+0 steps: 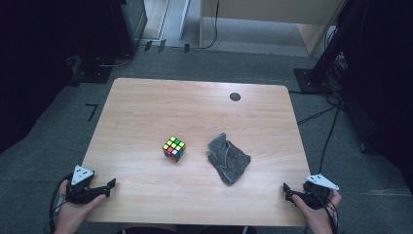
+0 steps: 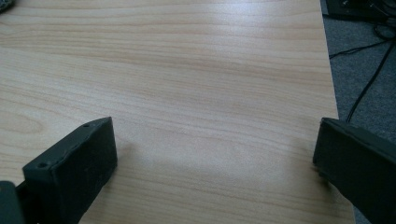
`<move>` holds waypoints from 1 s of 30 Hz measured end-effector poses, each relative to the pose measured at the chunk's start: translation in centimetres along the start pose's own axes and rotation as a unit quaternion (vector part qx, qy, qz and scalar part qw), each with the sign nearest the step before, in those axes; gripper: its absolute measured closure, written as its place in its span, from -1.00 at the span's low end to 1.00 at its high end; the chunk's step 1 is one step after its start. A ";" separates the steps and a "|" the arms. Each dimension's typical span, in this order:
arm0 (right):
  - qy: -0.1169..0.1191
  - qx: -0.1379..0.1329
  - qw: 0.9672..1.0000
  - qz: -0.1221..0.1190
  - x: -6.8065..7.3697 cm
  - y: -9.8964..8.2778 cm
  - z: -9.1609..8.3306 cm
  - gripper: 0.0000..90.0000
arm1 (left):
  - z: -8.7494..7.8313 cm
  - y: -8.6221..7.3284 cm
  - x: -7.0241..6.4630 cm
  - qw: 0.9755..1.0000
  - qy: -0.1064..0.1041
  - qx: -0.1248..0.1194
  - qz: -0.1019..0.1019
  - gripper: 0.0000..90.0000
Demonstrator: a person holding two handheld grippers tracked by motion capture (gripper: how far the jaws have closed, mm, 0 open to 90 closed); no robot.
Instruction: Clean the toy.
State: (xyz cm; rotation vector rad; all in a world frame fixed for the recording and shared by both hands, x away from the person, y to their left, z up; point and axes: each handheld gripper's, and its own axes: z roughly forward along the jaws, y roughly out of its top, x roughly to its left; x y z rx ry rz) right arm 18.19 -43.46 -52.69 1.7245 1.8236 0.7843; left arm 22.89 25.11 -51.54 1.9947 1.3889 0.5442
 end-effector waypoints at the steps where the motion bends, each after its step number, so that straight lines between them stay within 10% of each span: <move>1: 0.000 0.000 1.000 0.000 0.0 0.0 0.0 -1.00 | 0.0 0.0 0.0 1.000 0.001 0.000 0.001 -0.72; 30: 0.003 0.000 1.000 -0.002 0.2 0.0 0.0 -1.00 | 0.3 0.0 -0.5 1.000 0.000 -0.001 0.024 -0.73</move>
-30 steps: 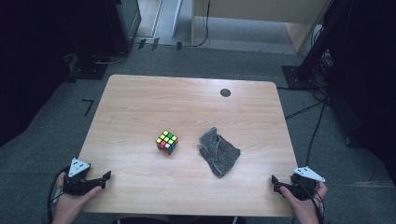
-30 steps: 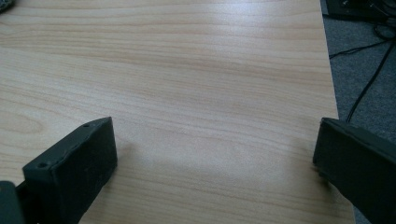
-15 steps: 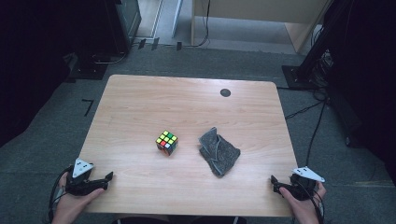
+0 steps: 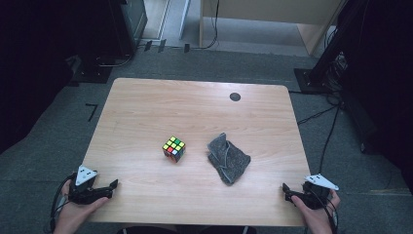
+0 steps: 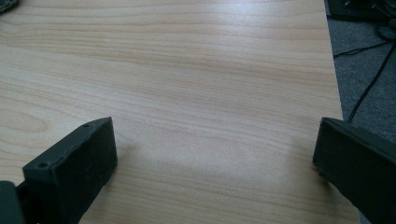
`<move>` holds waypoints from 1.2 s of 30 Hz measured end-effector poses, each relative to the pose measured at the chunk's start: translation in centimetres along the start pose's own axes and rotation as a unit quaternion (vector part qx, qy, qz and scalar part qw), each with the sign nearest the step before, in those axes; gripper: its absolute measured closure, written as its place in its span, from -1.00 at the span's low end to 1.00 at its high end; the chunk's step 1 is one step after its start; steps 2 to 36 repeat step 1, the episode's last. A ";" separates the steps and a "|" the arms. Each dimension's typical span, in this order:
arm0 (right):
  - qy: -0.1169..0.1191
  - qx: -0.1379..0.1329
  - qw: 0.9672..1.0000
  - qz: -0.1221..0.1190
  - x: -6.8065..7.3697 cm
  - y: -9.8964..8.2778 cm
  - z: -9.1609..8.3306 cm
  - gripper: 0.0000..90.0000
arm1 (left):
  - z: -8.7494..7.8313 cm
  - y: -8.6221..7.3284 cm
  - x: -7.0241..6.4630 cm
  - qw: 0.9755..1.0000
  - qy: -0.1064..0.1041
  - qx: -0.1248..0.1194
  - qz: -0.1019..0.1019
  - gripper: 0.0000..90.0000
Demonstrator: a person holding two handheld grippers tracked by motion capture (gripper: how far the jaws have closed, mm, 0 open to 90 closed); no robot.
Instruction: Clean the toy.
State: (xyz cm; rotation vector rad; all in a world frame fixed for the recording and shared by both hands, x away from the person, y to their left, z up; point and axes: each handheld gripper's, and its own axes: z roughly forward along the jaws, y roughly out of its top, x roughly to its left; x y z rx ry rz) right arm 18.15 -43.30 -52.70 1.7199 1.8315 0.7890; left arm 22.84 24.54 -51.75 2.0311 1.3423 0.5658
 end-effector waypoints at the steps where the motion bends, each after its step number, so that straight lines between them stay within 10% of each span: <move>1: 0.000 0.000 1.000 0.000 0.0 0.0 0.0 -1.00 | 0.0 0.0 0.0 1.000 0.000 0.000 0.000 -0.73; 36: 0.000 0.000 1.000 0.000 0.0 0.0 0.0 -1.00 | 0.0 0.0 0.0 1.000 0.000 0.000 0.000 -0.73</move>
